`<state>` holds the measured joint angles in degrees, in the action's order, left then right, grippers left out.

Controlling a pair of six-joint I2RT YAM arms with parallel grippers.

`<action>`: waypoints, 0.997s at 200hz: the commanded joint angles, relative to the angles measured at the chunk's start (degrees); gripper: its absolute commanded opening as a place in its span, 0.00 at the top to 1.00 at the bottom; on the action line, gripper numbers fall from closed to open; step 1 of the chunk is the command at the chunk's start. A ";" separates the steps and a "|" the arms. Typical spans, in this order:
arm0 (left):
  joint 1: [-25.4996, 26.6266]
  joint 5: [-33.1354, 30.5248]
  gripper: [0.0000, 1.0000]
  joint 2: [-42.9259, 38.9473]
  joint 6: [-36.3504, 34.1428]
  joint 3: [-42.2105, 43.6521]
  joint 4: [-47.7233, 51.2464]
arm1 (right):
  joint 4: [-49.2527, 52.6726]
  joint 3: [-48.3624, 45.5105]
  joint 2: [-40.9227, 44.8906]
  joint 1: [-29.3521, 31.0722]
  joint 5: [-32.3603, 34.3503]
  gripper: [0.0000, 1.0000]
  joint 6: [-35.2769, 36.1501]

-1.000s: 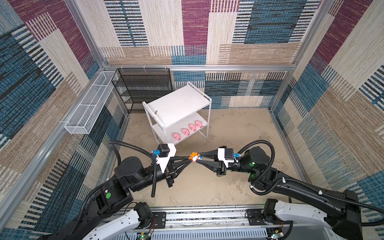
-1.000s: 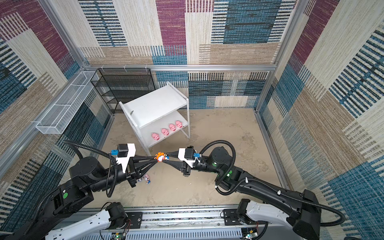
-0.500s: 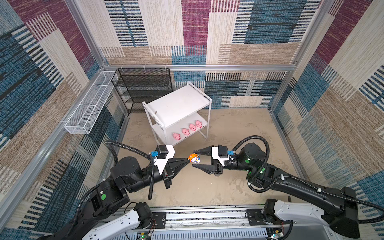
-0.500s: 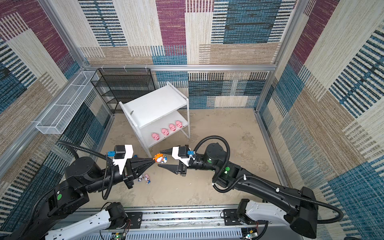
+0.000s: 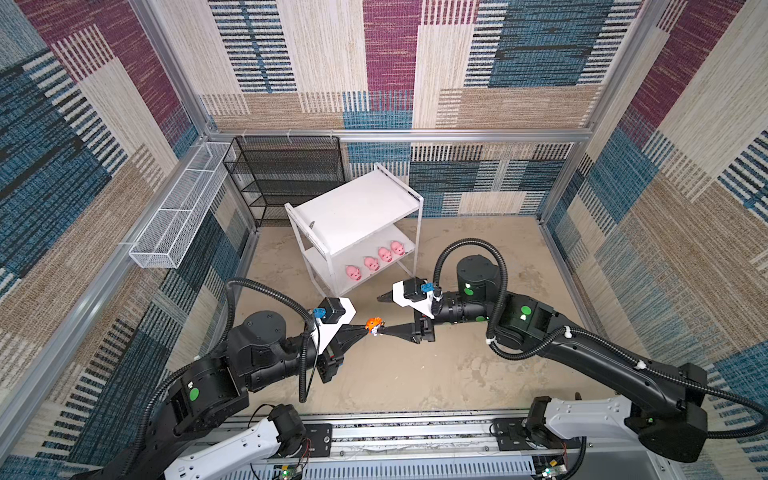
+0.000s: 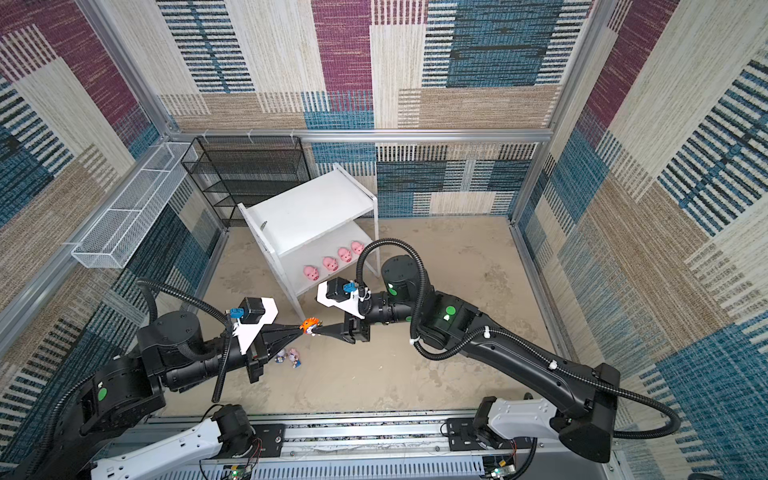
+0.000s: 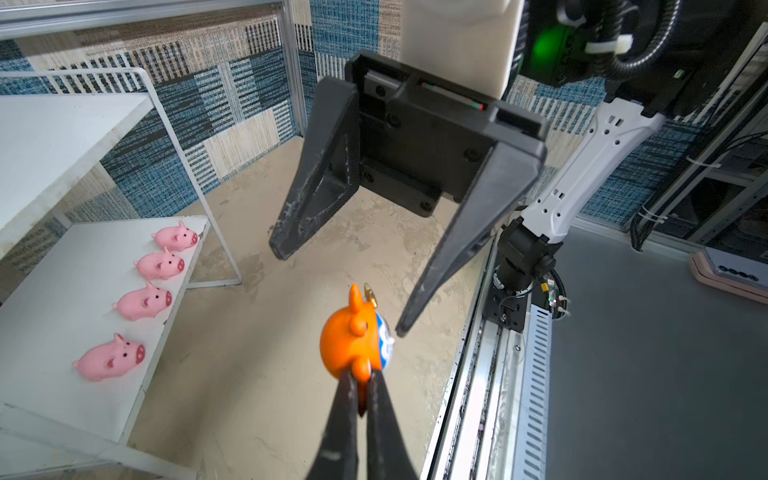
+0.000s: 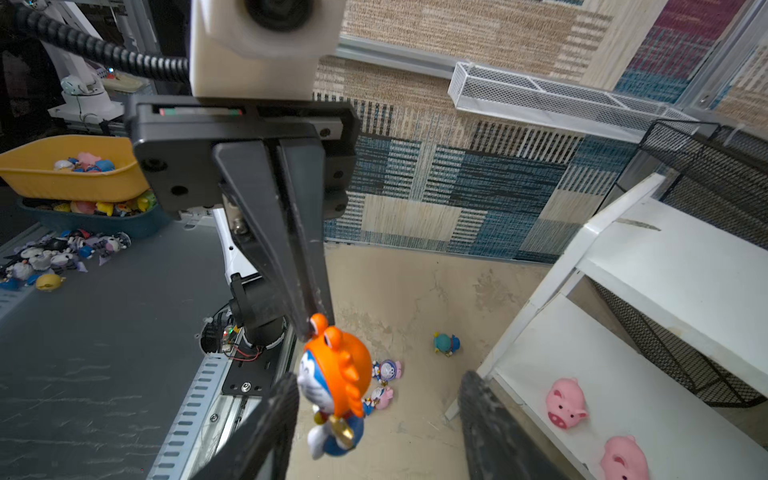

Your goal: Place and organize the plastic toys onto the shelf

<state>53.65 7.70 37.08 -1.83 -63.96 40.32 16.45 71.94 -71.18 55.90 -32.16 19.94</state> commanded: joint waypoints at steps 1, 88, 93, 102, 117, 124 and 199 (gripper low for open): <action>-0.03 -1.45 1.00 0.01 -3.52 -0.11 1.10 | 6.25 2.08 -1.81 -0.02 -2.63 0.39 2.45; -0.03 -1.68 1.00 0.18 -4.06 0.90 0.17 | 4.66 3.15 -3.53 0.00 -4.49 0.52 3.26; -0.03 -1.73 1.00 0.24 -4.07 0.95 0.16 | 4.65 3.19 -3.62 -0.01 -4.56 0.53 3.32; -0.03 -1.82 1.00 0.18 -3.98 1.14 0.05 | 4.65 3.29 -3.72 0.04 -4.64 0.54 3.43; -0.03 -1.82 1.00 0.16 -3.98 1.25 -0.18 | 4.75 3.38 -3.97 0.01 -4.82 0.55 3.76; -0.03 -1.82 1.00 0.15 -3.98 1.30 -0.30 | 4.55 3.31 -4.02 0.07 -5.07 0.55 3.85; -0.03 -2.17 1.00 0.53 -4.24 1.42 -1.14 | 4.88 3.95 -4.94 0.17 -5.91 0.61 4.73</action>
<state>53.65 6.09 37.52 -5.74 -62.65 41.32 22.15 75.33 -75.92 55.92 -37.08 23.86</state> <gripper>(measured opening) 0.050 0.401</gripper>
